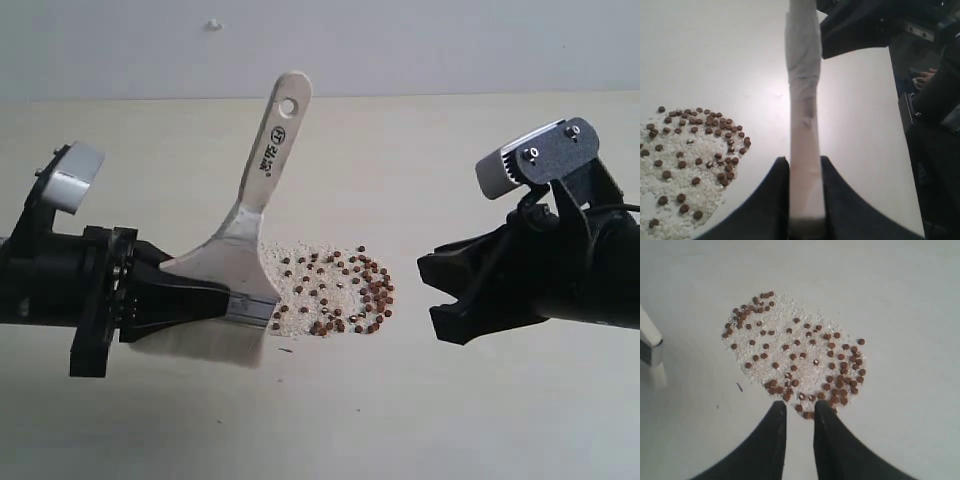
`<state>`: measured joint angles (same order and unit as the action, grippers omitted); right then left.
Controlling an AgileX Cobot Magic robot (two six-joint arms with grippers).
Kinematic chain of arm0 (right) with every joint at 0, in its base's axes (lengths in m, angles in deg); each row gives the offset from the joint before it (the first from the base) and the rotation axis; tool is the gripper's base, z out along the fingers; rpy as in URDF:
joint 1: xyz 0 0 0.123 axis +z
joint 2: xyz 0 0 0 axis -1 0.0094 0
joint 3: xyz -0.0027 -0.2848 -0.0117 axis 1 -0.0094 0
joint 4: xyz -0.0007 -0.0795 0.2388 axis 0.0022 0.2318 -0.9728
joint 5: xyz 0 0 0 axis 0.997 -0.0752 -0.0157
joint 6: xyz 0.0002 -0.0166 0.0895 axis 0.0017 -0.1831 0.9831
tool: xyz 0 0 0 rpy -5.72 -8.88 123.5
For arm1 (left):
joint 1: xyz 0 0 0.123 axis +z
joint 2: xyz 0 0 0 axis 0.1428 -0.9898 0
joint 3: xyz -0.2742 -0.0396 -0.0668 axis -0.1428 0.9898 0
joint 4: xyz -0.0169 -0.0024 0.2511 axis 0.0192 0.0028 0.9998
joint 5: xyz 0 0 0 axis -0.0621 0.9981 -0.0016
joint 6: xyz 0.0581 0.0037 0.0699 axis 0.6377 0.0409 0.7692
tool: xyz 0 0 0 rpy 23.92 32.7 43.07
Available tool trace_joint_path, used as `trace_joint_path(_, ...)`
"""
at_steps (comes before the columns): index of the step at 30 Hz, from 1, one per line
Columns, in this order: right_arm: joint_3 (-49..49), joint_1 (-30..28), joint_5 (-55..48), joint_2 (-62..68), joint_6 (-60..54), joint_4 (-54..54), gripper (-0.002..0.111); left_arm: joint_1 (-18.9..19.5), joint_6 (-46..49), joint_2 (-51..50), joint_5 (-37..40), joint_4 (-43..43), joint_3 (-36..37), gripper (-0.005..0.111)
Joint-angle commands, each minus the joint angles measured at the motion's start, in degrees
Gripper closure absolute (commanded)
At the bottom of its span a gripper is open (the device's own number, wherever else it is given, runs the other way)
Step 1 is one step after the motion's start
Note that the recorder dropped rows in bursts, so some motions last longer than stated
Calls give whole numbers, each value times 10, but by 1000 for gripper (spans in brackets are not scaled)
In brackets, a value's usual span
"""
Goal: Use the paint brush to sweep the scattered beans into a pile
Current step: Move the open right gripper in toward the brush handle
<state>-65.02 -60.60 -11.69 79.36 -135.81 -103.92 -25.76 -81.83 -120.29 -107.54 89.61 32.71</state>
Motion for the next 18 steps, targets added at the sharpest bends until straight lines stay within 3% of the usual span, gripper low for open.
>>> trace_joint_path(1, 11, -2, -9, 1, 8, 1, 84, 3, 31, 6, -10, -8, 19, 107)
trace_joint_path(9, 56, -2, -14, 1, 9, 1, 84, 3, 45, 6, -10, -54, 26, 107)
trace_joint_path(18, 57, -2, -5, 1, 8, 1, 84, 3, 43, 6, -10, -12, 25, 107)
